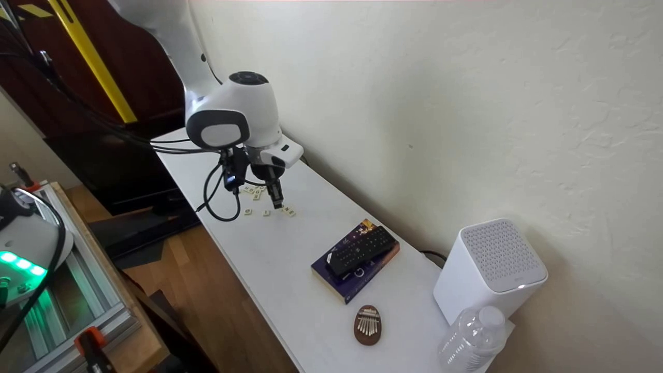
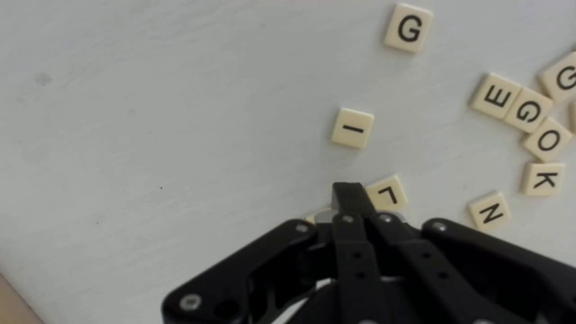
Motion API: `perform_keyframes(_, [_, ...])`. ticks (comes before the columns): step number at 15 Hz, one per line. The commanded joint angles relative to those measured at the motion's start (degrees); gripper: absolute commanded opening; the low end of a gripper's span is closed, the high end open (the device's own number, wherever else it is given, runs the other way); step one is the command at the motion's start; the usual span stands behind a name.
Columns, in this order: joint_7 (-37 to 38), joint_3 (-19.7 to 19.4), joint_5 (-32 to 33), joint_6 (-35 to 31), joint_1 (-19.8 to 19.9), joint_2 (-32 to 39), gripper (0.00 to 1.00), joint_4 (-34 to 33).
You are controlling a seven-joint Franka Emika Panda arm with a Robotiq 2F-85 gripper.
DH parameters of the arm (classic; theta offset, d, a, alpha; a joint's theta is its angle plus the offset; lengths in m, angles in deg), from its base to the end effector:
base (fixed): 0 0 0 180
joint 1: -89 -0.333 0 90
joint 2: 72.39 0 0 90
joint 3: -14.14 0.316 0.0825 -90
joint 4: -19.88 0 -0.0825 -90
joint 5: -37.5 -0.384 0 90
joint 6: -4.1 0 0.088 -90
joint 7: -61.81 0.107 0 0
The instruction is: Spell the word 'Line'.
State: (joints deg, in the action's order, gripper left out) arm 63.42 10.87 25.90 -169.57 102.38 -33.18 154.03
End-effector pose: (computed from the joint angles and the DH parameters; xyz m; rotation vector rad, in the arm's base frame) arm 0.4520 -0.1554 0.0482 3.0276 -0.7842 0.0127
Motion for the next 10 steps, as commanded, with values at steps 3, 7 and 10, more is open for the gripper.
perform_keyframes(3, [-2.6, 2.1, 2.1, 0.0, 3.0, 1.7, 0.00, -1.7])
perform_keyframes(7, [-4.2, 3.3, 2.4, 0.2, 4.5, 2.2, 0.00, -2.6])
perform_keyframes(10, [-5.3, 3.8, 2.7, 0.6, 5.3, 2.6, 0.00, -3.3])
